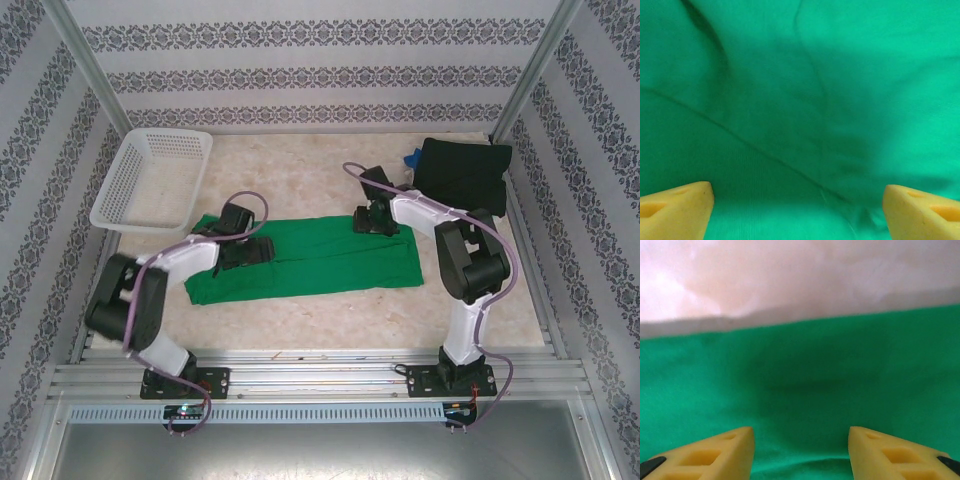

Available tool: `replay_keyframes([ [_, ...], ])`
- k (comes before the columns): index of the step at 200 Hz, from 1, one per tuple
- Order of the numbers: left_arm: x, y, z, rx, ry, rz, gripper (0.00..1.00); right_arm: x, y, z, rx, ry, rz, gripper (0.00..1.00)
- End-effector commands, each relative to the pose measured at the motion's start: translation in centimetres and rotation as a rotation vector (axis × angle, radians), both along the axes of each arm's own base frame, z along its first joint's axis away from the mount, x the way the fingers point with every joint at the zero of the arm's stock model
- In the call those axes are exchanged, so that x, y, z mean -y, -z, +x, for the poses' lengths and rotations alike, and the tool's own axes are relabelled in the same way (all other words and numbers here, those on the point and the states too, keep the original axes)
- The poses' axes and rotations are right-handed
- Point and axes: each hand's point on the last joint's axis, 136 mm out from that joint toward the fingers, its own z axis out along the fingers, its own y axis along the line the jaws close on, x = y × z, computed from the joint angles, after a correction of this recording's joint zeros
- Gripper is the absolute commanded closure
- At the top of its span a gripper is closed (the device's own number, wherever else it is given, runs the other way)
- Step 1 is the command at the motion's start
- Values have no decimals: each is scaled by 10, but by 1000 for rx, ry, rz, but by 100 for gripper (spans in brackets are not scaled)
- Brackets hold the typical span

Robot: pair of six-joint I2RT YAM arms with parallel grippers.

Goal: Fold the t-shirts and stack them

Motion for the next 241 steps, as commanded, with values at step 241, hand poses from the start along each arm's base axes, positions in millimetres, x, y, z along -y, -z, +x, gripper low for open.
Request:
replay_keyframes([
  [241,55,-68,204,239,208,-95,0,-28,10,-115,-25,-108,-66,53],
])
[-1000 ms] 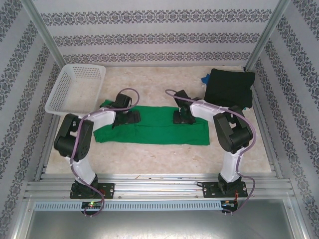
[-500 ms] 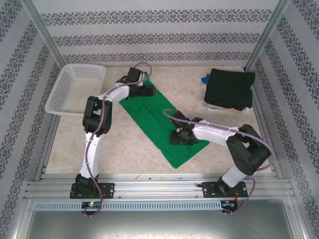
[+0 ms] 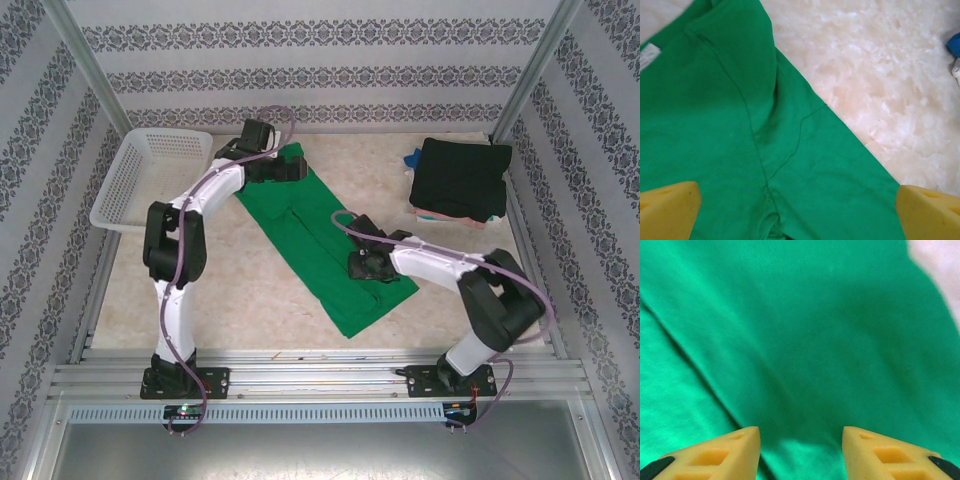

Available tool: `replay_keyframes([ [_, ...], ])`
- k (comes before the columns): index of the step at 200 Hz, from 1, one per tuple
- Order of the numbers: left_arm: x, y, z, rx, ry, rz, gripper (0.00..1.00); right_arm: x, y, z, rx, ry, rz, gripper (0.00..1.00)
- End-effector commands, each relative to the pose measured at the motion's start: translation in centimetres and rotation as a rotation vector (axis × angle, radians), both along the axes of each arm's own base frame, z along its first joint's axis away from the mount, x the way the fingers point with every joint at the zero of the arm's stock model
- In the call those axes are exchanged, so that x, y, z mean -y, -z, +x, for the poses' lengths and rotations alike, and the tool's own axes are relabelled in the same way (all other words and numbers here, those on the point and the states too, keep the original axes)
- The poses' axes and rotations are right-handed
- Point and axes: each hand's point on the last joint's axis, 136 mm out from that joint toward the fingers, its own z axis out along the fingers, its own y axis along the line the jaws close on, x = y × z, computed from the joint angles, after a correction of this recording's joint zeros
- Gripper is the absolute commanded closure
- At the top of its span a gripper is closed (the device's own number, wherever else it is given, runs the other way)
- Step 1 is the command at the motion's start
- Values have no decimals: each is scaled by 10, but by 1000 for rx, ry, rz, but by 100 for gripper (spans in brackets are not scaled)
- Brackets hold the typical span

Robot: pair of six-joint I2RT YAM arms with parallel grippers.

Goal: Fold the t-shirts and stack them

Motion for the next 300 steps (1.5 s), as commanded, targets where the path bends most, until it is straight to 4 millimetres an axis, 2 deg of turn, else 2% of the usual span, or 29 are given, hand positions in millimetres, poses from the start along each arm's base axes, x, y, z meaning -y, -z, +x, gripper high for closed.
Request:
replay_keyframes([
  [1,-10,49,2,-63,-31,20,0,-6,3,7,-3,-36,-25,53],
  [19,-3,76,10,-94,-37,-15,0,-12,10,-6,-35,-36,-9,54],
  [48,11,111,27,-163,-25,-63,1,-24,23,-43,-111,-16,17,54],
  [76,32,126,41,-170,24,-159,2,-33,25,-77,-141,14,51,54],
  [98,53,125,53,-161,86,-231,2,-46,19,-98,-141,5,73,54],
  [121,88,105,63,-116,194,-263,0,-70,-1,-103,-115,-48,134,53],
  [135,106,79,69,-61,249,-294,0,-78,-20,-95,-77,-81,154,51],
  [149,117,50,73,-5,284,-330,0,-75,-37,-87,-31,-91,158,50],
  [167,117,17,74,53,292,-321,0,-60,-47,-83,7,-69,186,49],
  [191,108,-18,61,67,280,-264,0,-18,-42,-73,55,22,151,49],
  [210,94,-39,43,59,252,-202,0,6,-34,-64,47,72,133,49],
  [229,70,-60,20,71,206,-113,0,22,-26,-67,-1,93,105,49],
  [248,40,-71,-20,76,141,-35,0,31,-20,-78,-27,111,114,50],
  [266,10,-69,-73,76,56,-16,0,37,-10,-96,-81,146,129,52],
  [285,-15,-38,-150,-3,-35,-4,0,46,-2,-119,-163,197,102,53],
  [300,-19,-11,-218,-59,-46,26,0,44,-1,-130,-190,210,104,54],
])
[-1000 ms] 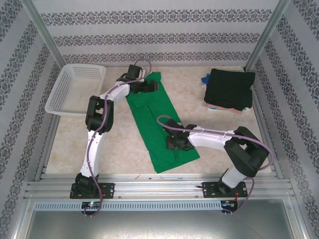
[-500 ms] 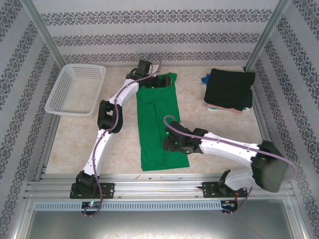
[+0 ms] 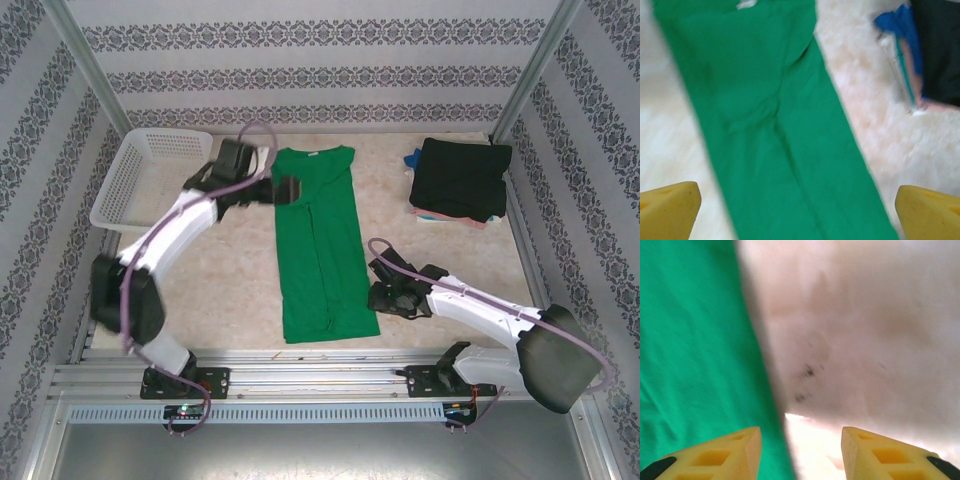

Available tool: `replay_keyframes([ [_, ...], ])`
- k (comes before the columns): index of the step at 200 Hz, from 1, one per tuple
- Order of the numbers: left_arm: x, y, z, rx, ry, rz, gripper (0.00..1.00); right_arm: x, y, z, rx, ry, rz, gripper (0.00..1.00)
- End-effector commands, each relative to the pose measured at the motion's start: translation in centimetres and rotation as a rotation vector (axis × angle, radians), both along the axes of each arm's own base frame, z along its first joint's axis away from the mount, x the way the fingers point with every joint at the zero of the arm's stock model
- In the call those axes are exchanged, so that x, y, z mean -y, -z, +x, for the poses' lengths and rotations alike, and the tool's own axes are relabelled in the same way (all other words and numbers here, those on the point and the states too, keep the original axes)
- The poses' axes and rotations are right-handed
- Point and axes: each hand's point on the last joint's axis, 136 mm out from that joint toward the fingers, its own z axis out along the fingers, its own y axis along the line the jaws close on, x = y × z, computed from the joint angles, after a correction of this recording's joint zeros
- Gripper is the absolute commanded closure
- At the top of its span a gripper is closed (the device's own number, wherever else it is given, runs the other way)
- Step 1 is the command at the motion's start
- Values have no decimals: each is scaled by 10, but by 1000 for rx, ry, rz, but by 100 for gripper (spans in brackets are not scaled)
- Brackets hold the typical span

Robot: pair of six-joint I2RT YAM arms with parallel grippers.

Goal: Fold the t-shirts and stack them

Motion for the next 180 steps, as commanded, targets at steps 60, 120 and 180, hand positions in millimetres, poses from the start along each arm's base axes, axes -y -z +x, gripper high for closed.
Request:
replay_keyframes([
  [60,-5,135,-235,-368,-81,-23,18,-8,3,-52,-185,-3,20,57],
  [120,62,151,-254,-399,64,-65,22,-21,8,-58,-204,-52,43,56],
  [180,65,180,-255,-454,52,51,39,-16,21,-59,-181,-39,15,59],
])
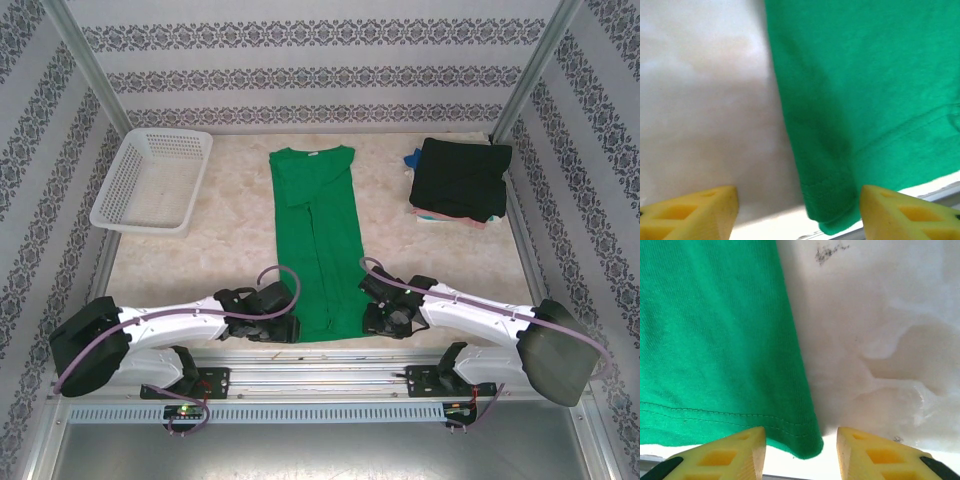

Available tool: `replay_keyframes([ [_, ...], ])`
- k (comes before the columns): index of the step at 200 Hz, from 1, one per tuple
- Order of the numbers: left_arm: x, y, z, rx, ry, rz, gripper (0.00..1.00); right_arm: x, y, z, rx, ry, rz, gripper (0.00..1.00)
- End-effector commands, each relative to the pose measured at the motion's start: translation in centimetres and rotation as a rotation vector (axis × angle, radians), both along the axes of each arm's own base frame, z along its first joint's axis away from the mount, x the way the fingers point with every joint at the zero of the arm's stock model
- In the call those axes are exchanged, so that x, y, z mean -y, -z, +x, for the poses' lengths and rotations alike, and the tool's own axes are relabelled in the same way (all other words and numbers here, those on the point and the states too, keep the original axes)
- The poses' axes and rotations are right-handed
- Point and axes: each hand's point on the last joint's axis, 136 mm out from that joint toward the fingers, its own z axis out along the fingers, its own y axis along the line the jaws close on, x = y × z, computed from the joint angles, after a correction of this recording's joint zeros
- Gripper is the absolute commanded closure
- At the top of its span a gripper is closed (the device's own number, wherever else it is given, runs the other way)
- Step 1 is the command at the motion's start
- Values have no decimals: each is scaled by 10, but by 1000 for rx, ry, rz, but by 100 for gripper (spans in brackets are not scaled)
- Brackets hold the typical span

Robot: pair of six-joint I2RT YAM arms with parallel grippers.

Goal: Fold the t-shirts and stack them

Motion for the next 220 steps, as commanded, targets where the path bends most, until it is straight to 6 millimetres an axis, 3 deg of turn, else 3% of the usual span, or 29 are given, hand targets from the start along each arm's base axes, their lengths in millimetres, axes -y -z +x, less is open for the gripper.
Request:
replay_keyframes([
  [1,28,-1,7,33,4,-107,39,5,6,-1,9,15,-22,59],
  [31,50,-12,12,52,7,-226,49,0,6,2,24,9,-3,62],
  [52,59,-25,16,84,7,-283,50,-2,3,5,37,-1,5,65],
  [134,67,-40,18,106,5,-333,53,-4,2,9,64,-10,18,65],
  [220,28,-6,-5,3,-11,-158,51,6,7,4,57,0,-17,61],
])
